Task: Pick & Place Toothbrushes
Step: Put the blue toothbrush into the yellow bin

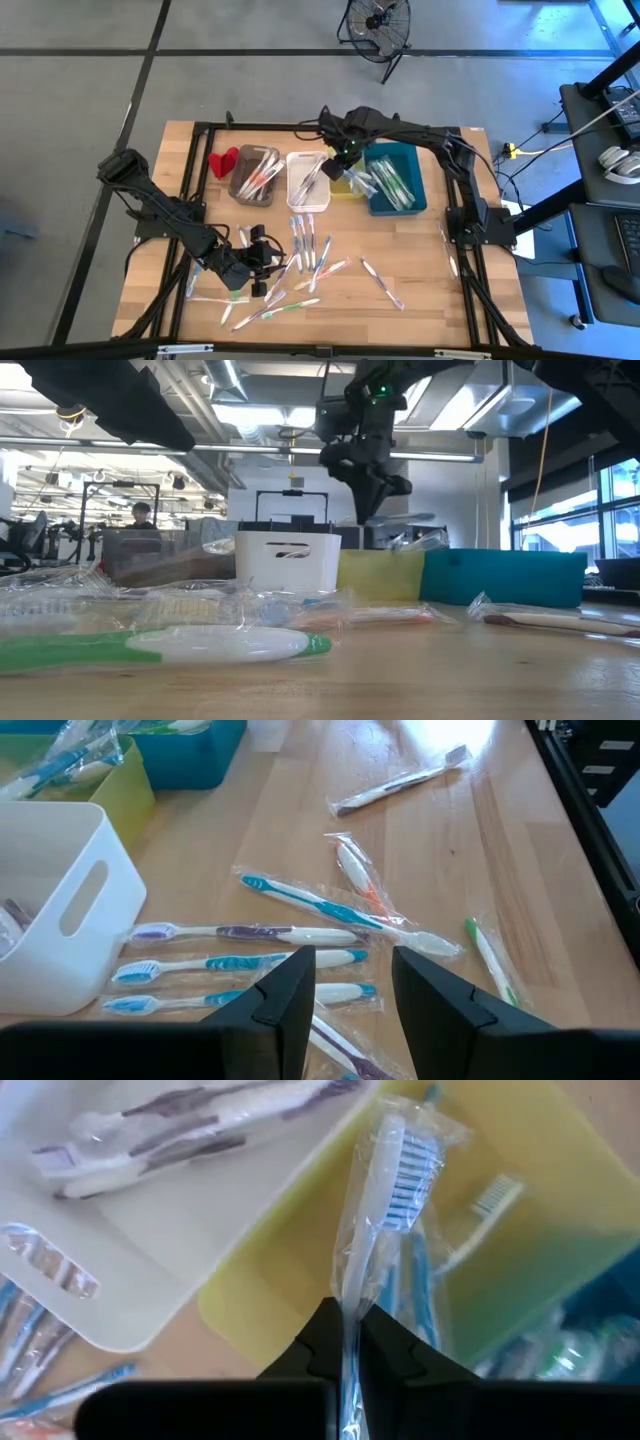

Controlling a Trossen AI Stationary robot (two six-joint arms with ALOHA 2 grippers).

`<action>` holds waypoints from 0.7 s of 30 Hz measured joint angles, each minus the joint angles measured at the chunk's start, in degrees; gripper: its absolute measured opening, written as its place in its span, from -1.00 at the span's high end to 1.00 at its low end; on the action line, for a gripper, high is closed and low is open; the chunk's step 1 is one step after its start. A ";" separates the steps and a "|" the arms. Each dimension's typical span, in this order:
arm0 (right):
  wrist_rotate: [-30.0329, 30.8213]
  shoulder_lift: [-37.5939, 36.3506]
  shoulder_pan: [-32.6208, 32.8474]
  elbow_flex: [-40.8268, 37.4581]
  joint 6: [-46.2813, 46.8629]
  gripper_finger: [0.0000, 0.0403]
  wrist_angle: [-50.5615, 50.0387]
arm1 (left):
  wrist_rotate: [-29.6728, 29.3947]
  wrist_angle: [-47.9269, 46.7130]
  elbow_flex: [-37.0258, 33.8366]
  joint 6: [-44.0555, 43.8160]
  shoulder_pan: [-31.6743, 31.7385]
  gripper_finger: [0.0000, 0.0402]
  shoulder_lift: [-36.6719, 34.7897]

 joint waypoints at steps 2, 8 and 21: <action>-1.45 0.02 -0.20 -1.28 -0.16 0.94 2.03 | 0.00 0.00 0.01 0.00 0.00 0.35 0.00; -1.75 0.04 -0.46 -2.52 -0.11 0.94 3.22 | 0.04 0.00 0.01 0.00 0.00 0.35 0.00; -0.80 1.95 -0.43 -2.51 -0.18 0.94 6.48 | 0.00 -0.02 -0.01 0.05 0.00 0.35 0.00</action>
